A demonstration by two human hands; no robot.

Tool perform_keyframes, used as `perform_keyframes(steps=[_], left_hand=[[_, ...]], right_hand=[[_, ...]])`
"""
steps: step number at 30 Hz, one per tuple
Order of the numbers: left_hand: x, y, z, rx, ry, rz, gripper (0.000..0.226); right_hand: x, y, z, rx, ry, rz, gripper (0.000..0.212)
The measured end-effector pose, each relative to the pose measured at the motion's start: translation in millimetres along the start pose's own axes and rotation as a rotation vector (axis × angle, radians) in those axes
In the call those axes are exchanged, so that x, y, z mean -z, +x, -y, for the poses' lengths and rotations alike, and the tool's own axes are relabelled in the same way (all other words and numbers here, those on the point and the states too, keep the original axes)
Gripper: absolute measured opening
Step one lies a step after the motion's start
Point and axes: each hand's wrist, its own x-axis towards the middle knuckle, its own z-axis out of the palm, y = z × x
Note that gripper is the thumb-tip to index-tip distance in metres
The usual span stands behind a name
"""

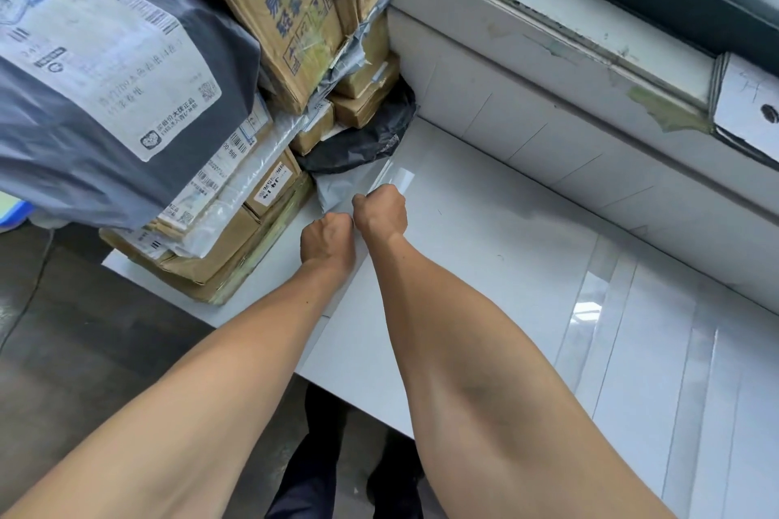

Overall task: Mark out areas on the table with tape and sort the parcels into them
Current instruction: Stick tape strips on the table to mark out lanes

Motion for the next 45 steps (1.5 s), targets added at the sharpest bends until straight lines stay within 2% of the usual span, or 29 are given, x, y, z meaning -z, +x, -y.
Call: perform_keyframes(steps=[7,10,18,22,25,31,34,38,41,45], left_hand=[[-2.9,-0.3,2.6,0.01,-0.016,-0.028,0.029],[-3.4,-0.3,5.2,0.005,-0.041,-0.031,0.027],[-2.5,-2.2,1.6,0.065,-0.17,0.028,0.026],[2.6,-3.8,-1.3,0.042,-0.209,0.056,0.024],[5.5,-5.6,-0.7,0.032,-0.233,0.084,0.029],[11.3,-14.0,-2.2,0.023,-0.248,0.106,0.034],[14.6,-17.7,-5.5,-0.02,-0.216,0.079,0.039],[19.8,-23.2,-15.7,-0.125,-0.136,-0.065,0.046],[23.2,-28.7,-28.0,-0.171,-0.147,-0.088,0.04],[23.6,-42.2,-46.0,-0.242,-0.224,-0.061,0.017]], right_hand=[[-1.1,-3.4,2.2,-0.028,0.036,0.048,0.011],[-1.2,-3.4,4.8,-0.047,0.027,0.01,0.003],[-2.5,-9.6,10.3,-0.146,0.119,-0.078,0.004],[2.9,-10.3,8.8,-0.167,0.172,-0.105,0.013],[6.2,-10.4,2.6,-0.202,0.247,-0.073,0.028],[15.1,-15.4,-4.5,-0.214,0.282,-0.09,0.022],[21.6,-18.3,-5.7,-0.224,0.272,-0.093,0.023],[36.2,-19.7,-10.2,-0.236,0.254,-0.139,0.016],[46.7,-20.7,-17.2,-0.218,0.221,-0.171,0.013],[56.0,-25.0,-31.7,-0.161,0.133,-0.198,0.015]])
